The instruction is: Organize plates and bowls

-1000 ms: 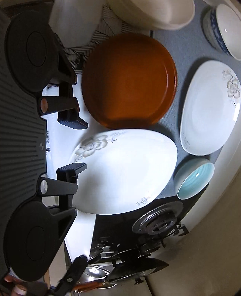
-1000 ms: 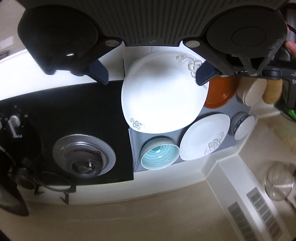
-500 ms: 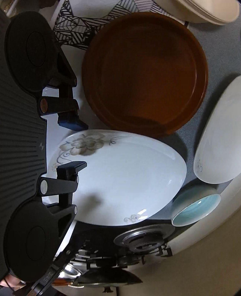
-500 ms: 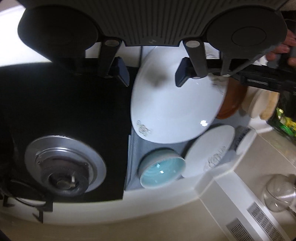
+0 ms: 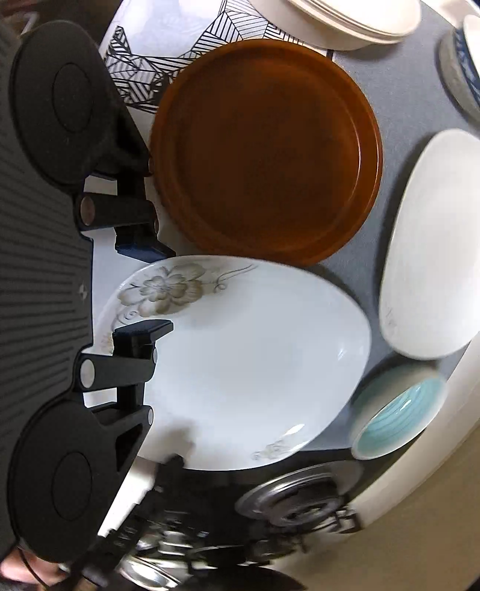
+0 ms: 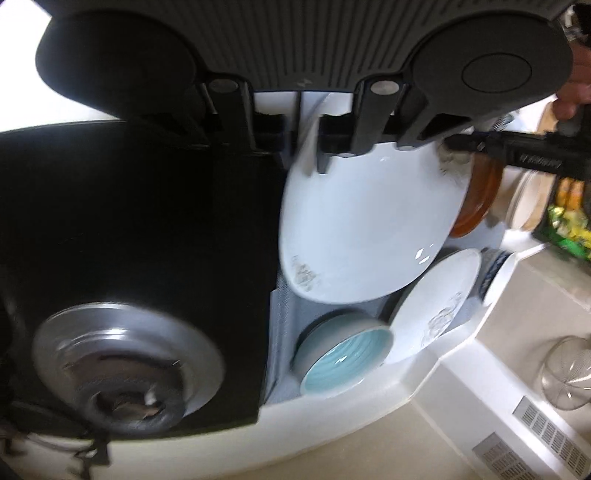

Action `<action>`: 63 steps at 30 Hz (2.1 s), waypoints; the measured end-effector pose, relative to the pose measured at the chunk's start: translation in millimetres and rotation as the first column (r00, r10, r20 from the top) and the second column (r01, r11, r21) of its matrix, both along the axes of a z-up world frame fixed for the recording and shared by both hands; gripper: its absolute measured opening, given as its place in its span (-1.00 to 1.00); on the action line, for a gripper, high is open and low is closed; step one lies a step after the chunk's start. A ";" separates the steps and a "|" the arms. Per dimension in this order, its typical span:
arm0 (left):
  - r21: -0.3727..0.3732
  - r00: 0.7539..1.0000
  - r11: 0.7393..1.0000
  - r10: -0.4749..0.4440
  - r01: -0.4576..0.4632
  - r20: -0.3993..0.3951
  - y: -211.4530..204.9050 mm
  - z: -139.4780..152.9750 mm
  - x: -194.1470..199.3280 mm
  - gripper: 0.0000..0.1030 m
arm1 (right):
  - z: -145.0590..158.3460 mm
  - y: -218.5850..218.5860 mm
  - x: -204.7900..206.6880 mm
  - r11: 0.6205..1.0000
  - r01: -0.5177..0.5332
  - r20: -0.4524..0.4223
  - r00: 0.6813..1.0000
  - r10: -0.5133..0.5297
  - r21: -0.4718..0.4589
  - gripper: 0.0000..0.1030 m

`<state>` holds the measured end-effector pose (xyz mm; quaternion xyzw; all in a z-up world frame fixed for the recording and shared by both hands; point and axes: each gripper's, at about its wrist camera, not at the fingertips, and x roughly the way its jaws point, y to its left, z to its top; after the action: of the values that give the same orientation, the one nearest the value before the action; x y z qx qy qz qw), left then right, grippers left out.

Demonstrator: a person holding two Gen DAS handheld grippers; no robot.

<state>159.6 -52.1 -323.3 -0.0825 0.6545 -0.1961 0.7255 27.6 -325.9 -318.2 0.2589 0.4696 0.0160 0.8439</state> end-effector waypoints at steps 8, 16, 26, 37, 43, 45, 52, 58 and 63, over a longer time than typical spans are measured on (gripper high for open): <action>0.033 1.000 0.999 0.019 -0.018 -0.014 -1.4 -10.0 18.0 -0.33 | -0.8 -9.4 3.0 1.000 -0.026 -0.011 1.000 0.026 0.012 -0.82; 0.129 0.994 0.988 -0.089 0.081 0.058 -26.1 1.4 13.5 -0.38 | 5.7 5.0 4.8 0.989 -0.105 -0.006 0.994 0.105 -0.104 -0.79; 0.101 0.994 0.992 -0.087 0.081 0.060 -27.0 -7.6 7.1 -0.36 | 11.6 -9.7 4.5 0.992 -0.101 0.008 0.995 0.102 -0.075 -0.78; 0.167 0.985 0.981 -0.120 0.098 0.127 -38.7 5.0 11.4 -0.43 | 10.8 -9.4 3.8 0.994 -0.096 -0.001 0.995 0.096 -0.048 -0.78; 0.173 0.982 0.980 -0.128 0.102 0.142 -35.8 5.3 11.1 -0.43 | 33.7 -0.1 0.4 0.976 -0.183 0.051 0.980 0.190 -0.123 -0.99; 0.171 0.984 0.980 -0.121 0.098 0.129 -33.5 1.3 9.0 -0.42 | 26.2 -1.6 2.6 0.976 -0.165 0.021 0.985 0.170 -0.143 -0.91; 0.133 0.985 0.986 -0.121 0.104 0.126 -21.8 0.3 7.5 -0.33 | 4.3 -17.7 3.5 0.995 -0.084 -0.010 0.996 0.084 -0.054 -0.36; 0.159 0.980 0.979 -0.149 0.127 0.131 -24.7 1.4 5.0 -0.26 | -12.6 -9.6 14.3 0.996 -0.083 -0.027 0.996 0.084 0.039 -0.76; 0.153 0.982 0.981 -0.139 0.119 0.129 -21.6 8.9 3.3 -0.28 | 13.0 -0.5 10.6 0.990 -0.133 0.007 0.991 0.133 -0.043 -0.75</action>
<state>162.9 -73.6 -314.4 0.0267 0.6189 -0.2003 0.7591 38.2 -326.4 -305.3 0.2092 0.4818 0.0635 0.8486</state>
